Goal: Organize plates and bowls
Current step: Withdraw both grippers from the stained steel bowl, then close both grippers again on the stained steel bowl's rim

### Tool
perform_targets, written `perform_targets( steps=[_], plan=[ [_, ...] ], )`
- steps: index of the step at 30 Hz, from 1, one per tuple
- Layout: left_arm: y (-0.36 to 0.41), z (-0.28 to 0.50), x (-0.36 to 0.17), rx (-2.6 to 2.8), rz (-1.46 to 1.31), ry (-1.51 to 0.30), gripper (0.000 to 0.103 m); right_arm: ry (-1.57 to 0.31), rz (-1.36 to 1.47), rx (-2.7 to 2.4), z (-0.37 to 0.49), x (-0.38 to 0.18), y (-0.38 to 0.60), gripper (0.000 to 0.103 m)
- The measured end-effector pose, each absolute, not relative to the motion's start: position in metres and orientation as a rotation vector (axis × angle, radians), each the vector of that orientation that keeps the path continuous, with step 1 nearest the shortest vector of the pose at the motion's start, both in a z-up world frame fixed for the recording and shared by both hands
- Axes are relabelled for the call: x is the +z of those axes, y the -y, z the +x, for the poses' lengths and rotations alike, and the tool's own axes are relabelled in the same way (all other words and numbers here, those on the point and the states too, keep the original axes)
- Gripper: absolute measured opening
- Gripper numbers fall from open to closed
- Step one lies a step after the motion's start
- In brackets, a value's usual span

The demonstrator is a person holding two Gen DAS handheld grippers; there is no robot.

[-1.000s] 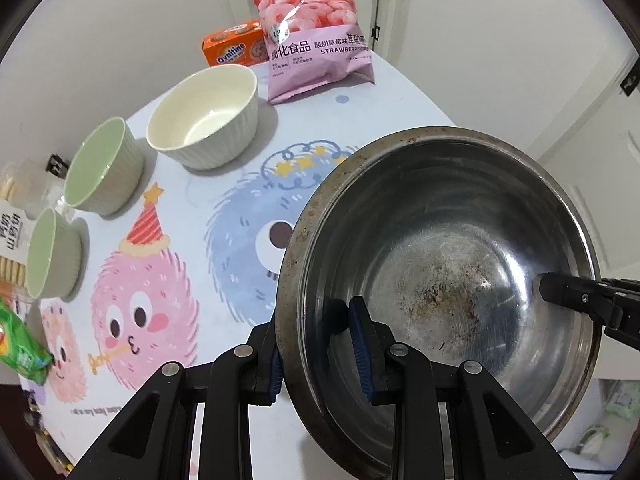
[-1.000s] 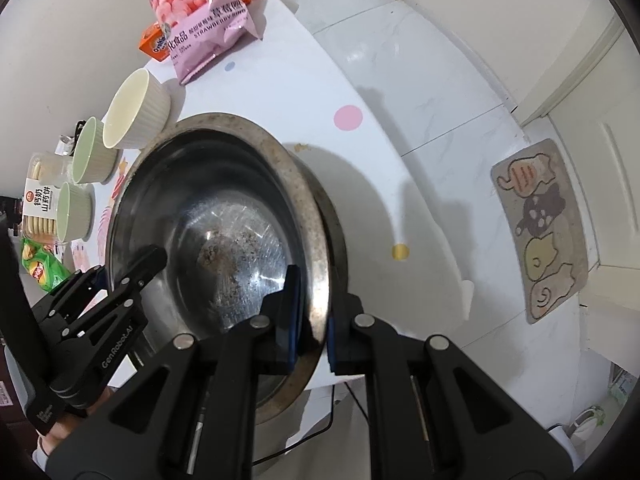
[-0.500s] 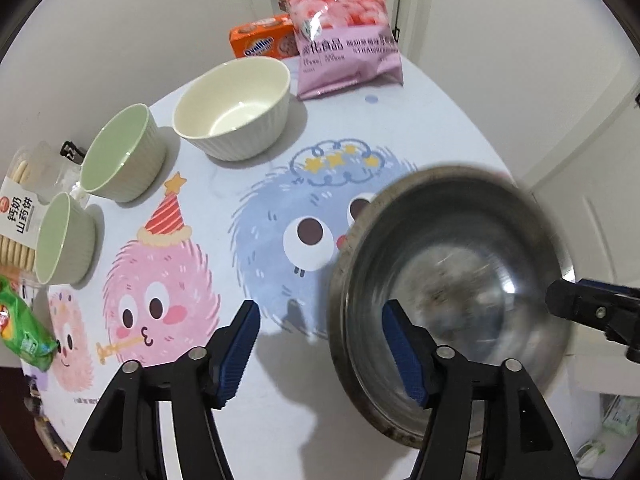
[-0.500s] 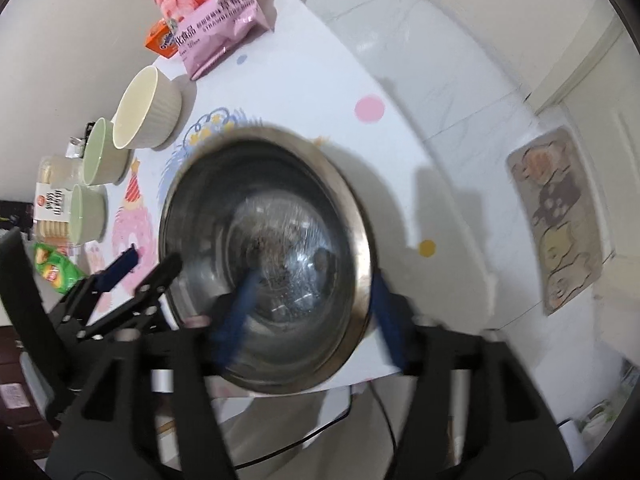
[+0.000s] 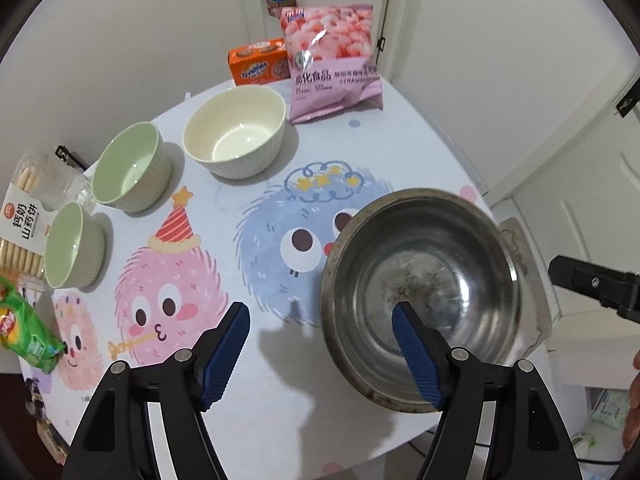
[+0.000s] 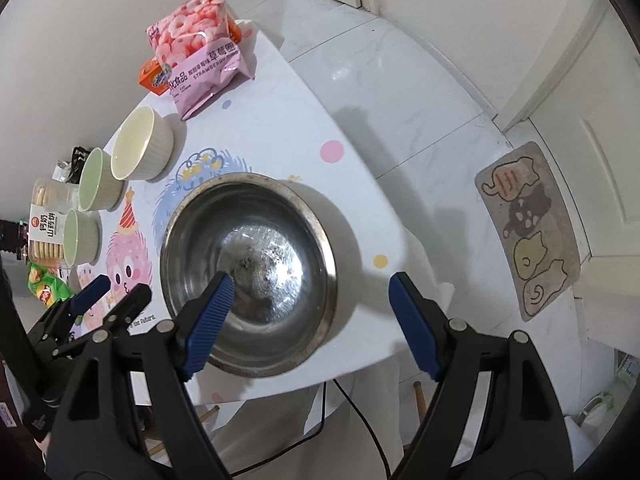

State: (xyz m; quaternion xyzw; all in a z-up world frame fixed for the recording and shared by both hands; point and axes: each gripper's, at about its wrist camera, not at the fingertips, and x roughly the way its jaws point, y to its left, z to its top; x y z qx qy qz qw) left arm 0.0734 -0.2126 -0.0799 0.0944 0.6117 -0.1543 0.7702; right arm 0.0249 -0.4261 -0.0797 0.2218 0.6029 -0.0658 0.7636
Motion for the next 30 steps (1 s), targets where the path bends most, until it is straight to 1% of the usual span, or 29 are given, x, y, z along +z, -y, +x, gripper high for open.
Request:
perform_targets(
  steps=[4, 9, 16, 26, 30],
  plan=[
    [0.213, 0.071, -0.067, -0.342, 0.193, -1.319, 0.077, -1.293, 0.522, -0.163, 0.015, -0.074, 0.43, 0.081],
    [0.218, 0.067, -0.068, -0.351, 0.218, -1.306, 0.077, -1.292, 0.558, -0.178, 0.01, -0.077, 0.434, 0.081],
    [0.22, 0.066, -0.092, -0.332, 0.228, -1.343, 0.077, -1.317, 0.563, -0.176, 0.008, -0.091, 0.437, 0.081],
    [0.227, 0.071, -0.131, -0.316, 0.226, -1.382, 0.077, -1.412, 0.552, -0.16, 0.022, -0.137, 0.439, 0.081],
    [0.231, 0.076, -0.143, -0.303, 0.237, -1.397, 0.077, -1.429, 0.549, -0.144, 0.026, -0.147, 0.438, 0.081]
  ],
)
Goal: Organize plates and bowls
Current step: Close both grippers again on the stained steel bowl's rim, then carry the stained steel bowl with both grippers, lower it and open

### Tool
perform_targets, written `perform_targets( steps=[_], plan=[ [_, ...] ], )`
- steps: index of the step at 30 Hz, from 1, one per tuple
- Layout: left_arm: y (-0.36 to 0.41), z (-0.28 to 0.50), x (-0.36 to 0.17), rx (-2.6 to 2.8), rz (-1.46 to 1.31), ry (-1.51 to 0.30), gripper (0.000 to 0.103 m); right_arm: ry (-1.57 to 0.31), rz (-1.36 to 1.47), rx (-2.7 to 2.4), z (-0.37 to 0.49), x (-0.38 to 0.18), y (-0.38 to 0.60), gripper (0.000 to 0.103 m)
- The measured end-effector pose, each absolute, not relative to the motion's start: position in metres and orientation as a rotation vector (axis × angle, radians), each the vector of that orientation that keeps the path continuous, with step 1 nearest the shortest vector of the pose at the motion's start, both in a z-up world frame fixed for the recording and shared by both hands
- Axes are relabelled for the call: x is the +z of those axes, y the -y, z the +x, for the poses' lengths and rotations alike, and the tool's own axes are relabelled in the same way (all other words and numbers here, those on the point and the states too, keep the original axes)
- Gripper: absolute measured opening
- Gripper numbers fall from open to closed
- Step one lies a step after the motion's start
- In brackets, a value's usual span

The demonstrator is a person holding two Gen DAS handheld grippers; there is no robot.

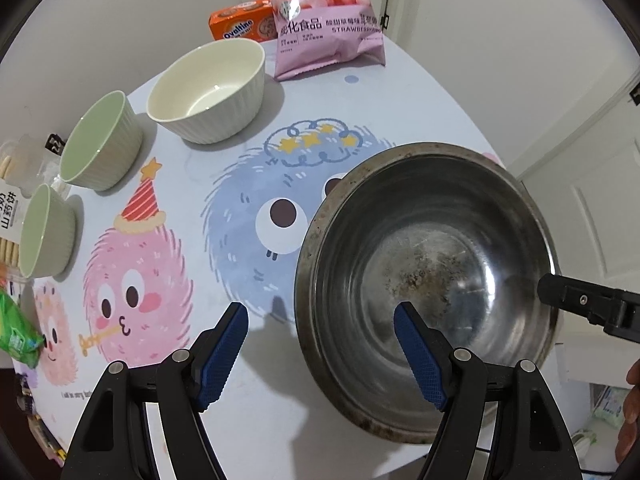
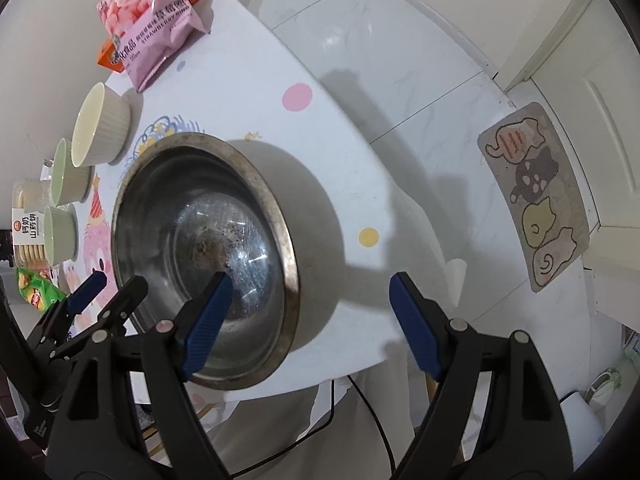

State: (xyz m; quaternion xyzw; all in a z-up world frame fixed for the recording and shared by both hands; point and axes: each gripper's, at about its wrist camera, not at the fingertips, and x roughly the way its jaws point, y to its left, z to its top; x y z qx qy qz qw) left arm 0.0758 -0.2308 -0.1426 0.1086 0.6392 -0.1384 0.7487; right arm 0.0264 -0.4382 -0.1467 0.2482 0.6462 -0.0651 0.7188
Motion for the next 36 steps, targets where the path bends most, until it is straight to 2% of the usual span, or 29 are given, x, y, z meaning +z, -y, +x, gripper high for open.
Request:
perform_targets(
  steps=[11, 13, 15, 16, 17, 18, 19, 22, 36],
  plan=[
    [0.247, 0.083, -0.179, -0.315, 0.293, -1.442, 0.076, -1.45, 0.527, -0.106, 0.049, -0.172, 0.437, 0.081],
    [0.249, 0.081, -0.182, -0.32, 0.303, -1.444, 0.069, -1.454, 0.506, -0.098, 0.051, -0.173, 0.436, 0.071],
    [0.252, 0.08, -0.185, -0.319, 0.325, -1.439, 0.061, -1.481, 0.476, -0.076, 0.053, -0.175, 0.431, 0.033],
    [0.254, 0.079, -0.185, -0.327, 0.331, -1.431, 0.057, -1.493, 0.476, -0.052, 0.054, -0.176, 0.429, 0.026],
    [0.256, 0.077, -0.185, -0.326, 0.349, -1.429, 0.056, -1.495, 0.483, -0.023, 0.054, -0.176, 0.426, 0.014],
    [0.257, 0.078, -0.185, -0.325, 0.353, -1.434, 0.052, -1.494, 0.466, -0.012, 0.055, -0.174, 0.423, 0.014],
    [0.254, 0.08, -0.184, -0.308, 0.349, -1.433, 0.043, -1.498, 0.432, -0.017, 0.056, -0.173, 0.419, 0.015],
    [0.246, 0.083, -0.182, -0.309, 0.286, -1.442, 0.032, -1.494, 0.445, -0.017, 0.056, -0.171, 0.42, 0.014],
    [0.214, 0.07, -0.151, -0.248, 0.257, -1.382, 0.03, -1.46, 0.406, 0.046, 0.07, -0.147, 0.398, 0.012]
  ],
)
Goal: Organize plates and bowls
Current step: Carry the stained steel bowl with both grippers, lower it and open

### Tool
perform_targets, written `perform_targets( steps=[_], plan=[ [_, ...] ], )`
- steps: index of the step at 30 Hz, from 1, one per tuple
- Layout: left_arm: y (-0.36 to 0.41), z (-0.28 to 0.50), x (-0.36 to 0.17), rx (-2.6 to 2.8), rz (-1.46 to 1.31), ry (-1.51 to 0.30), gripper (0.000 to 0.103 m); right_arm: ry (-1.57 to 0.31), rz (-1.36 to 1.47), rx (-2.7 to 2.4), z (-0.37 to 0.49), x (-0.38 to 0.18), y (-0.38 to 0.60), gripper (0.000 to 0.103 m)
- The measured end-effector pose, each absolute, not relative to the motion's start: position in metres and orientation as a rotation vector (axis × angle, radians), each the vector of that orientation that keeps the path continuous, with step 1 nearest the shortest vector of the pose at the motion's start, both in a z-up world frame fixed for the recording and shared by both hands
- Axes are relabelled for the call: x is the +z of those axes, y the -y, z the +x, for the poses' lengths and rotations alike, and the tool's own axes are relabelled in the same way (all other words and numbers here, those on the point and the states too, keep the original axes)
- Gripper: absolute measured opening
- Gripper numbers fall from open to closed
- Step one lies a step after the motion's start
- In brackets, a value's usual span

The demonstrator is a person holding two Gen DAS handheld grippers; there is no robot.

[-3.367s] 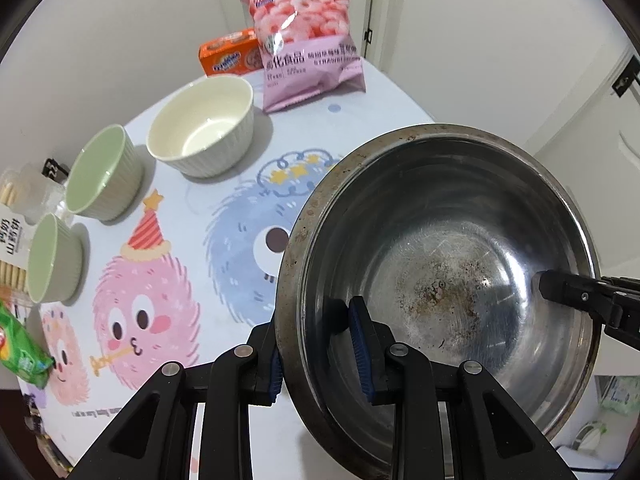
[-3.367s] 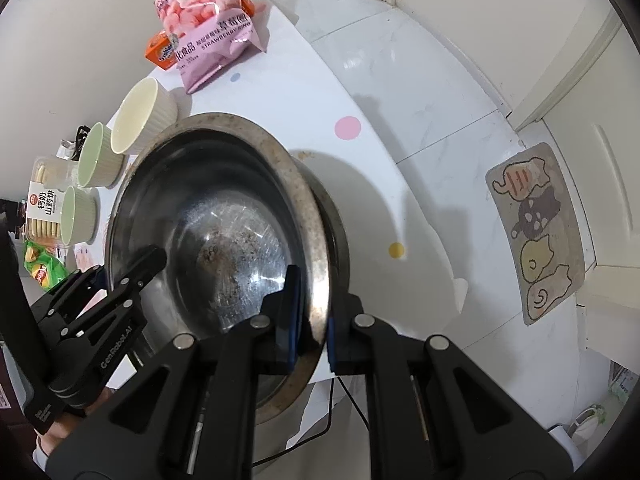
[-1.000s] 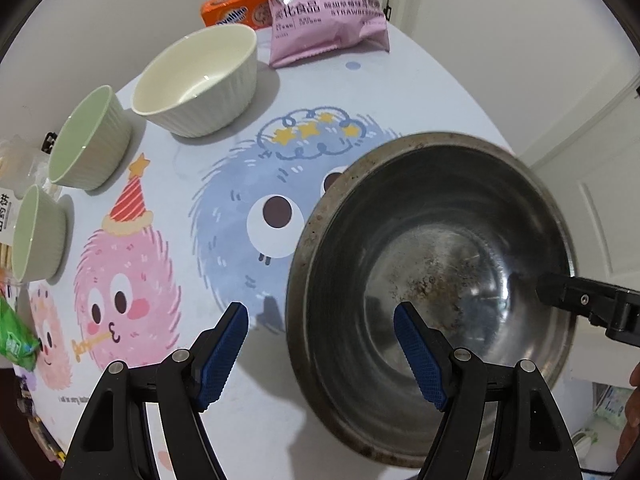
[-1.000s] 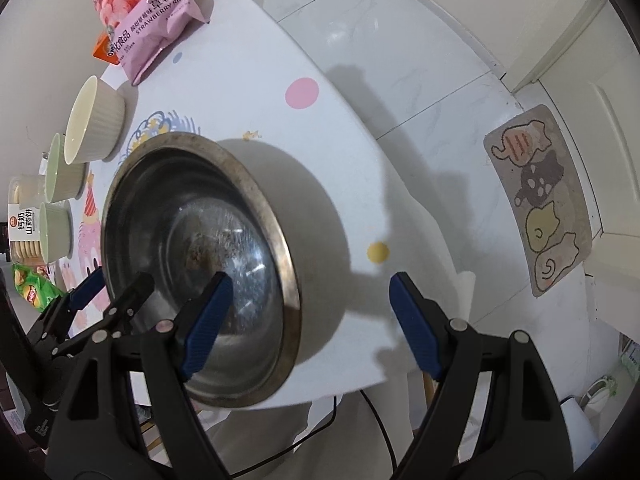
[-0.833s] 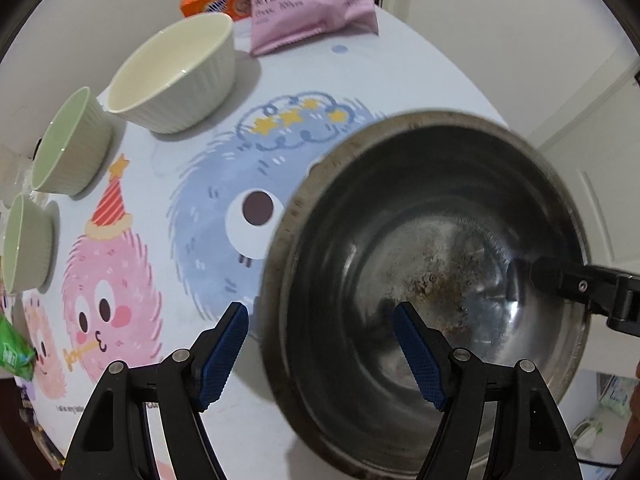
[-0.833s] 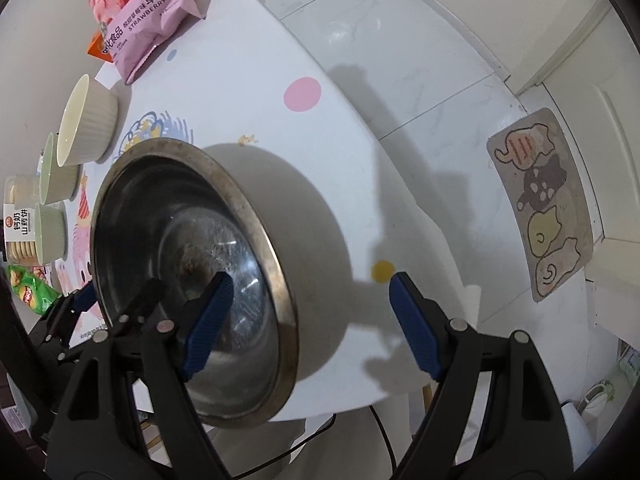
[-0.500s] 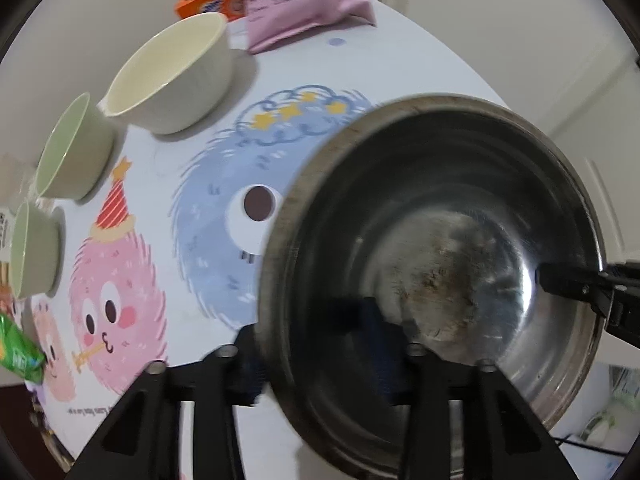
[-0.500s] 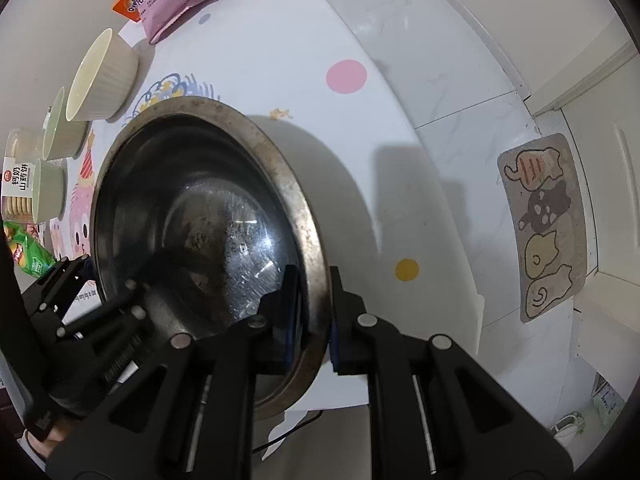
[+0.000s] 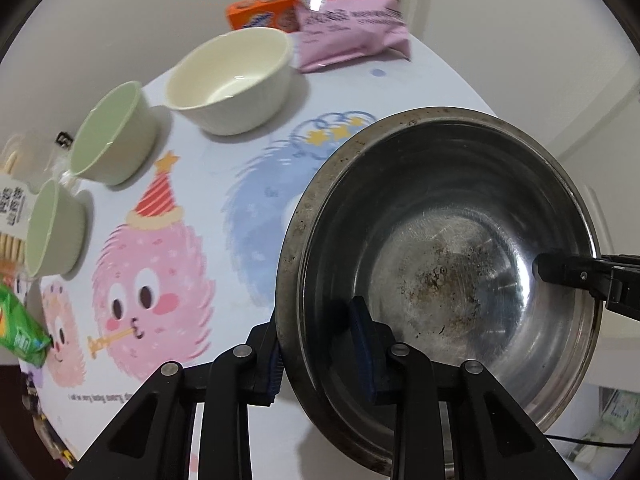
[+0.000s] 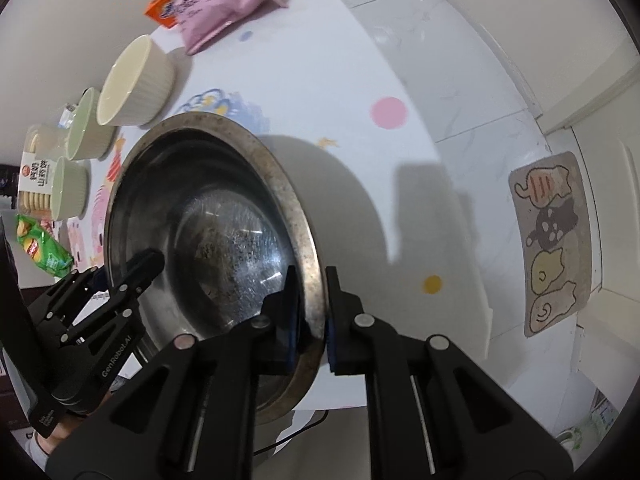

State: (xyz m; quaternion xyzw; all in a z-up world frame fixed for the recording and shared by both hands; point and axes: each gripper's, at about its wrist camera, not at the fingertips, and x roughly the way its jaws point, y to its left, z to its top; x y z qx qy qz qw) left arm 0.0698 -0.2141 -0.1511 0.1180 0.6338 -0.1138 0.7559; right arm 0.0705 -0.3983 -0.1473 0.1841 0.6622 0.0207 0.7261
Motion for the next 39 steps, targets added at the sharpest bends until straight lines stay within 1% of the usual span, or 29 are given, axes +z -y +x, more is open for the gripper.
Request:
perform_targets(
  steps=[7, 10, 20, 32, 39],
  plan=[
    [0.163, 0.069, -0.142, -0.149, 0.188, -1.391, 0.03, -1.473, 0.342, 0.144, 0.081, -0.143, 0.351, 0.013],
    [0.126, 0.068, -0.139, -0.108, 0.158, -1.398, 0.03, -1.485, 0.309, 0.187, 0.086, -0.144, 0.325, 0.013],
    [0.038, 0.06, -0.143, 0.018, 0.089, -1.402, 0.03, -1.518, 0.22, 0.304, 0.092, -0.154, 0.241, 0.013],
    [-0.053, 0.063, -0.145, 0.098, 0.041, -1.385, 0.03, -1.514, 0.157, 0.375, 0.102, -0.152, 0.143, 0.013],
    [-0.089, 0.059, -0.152, 0.107, 0.038, -1.393, 0.03, -1.525, 0.145, 0.377, 0.099, -0.161, 0.103, 0.013]
  ],
)
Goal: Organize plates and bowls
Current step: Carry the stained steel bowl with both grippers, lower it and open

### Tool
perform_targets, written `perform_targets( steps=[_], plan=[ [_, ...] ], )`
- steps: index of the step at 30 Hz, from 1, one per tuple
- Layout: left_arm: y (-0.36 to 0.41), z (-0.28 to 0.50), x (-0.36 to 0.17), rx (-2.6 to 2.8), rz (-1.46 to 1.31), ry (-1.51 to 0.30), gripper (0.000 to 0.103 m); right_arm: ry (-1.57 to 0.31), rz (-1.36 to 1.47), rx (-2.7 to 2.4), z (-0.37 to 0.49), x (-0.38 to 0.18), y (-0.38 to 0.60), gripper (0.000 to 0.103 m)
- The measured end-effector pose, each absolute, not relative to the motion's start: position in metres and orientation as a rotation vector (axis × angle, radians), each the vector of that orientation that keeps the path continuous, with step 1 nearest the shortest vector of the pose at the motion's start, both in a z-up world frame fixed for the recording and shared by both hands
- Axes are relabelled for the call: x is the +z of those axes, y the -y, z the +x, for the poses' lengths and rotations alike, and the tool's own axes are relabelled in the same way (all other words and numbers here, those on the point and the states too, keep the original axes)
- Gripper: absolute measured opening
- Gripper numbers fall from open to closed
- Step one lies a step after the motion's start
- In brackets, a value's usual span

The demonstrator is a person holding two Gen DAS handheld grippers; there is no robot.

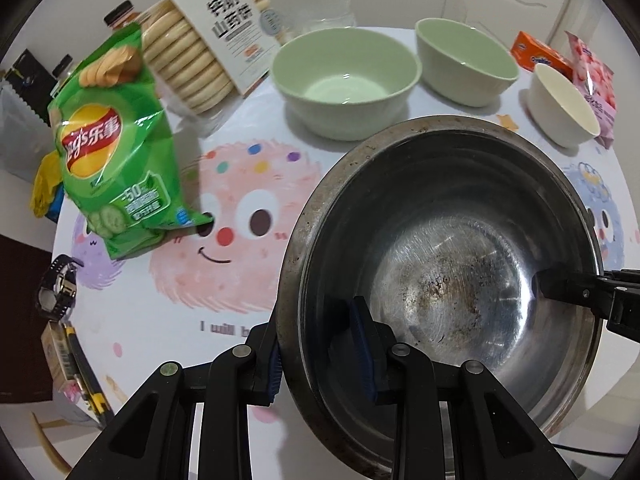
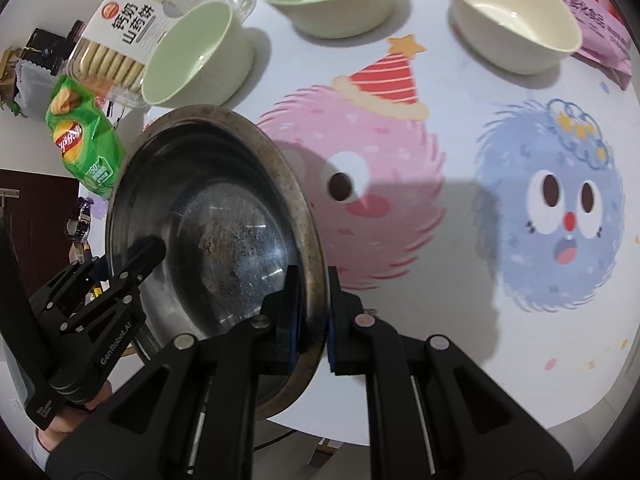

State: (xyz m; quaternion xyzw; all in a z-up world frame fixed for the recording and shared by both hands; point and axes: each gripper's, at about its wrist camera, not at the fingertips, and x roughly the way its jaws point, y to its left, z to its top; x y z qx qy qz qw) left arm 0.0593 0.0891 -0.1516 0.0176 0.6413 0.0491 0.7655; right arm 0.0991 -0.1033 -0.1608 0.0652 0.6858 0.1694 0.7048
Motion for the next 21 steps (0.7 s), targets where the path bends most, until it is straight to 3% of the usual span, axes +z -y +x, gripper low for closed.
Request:
perform_targets(
  steps=[14, 16, 17, 19, 20, 21],
  plan=[
    [-0.098, 0.048, -0.183, 0.098, 0.023, -1.389, 0.031, -1.543, 0.14, 0.33, 0.093, -0.188, 0.087, 0.013],
    [-0.095, 0.047, -0.182, 0.112, 0.032, -1.391, 0.035, -1.551, 0.162, 0.331, 0.093, -0.19, 0.089, 0.015],
    [-0.094, 0.046, -0.182, 0.124, 0.036, -1.395, 0.038, -1.542, 0.168, 0.323, 0.092, -0.189, 0.09, 0.018],
    [-0.095, 0.044, -0.177, 0.135, 0.022, -1.384, 0.058, -1.524, 0.176, 0.321, 0.092, -0.184, 0.097, 0.045],
    [-0.097, 0.043, -0.173, 0.141, 0.013, -1.372, 0.061, -1.511, 0.182, 0.318, 0.091, -0.18, 0.1, 0.066],
    [-0.099, 0.042, -0.169, 0.149, 0.007, -1.362, 0.062, -1.488, 0.183, 0.313, 0.09, -0.176, 0.102, 0.069]
  ],
)
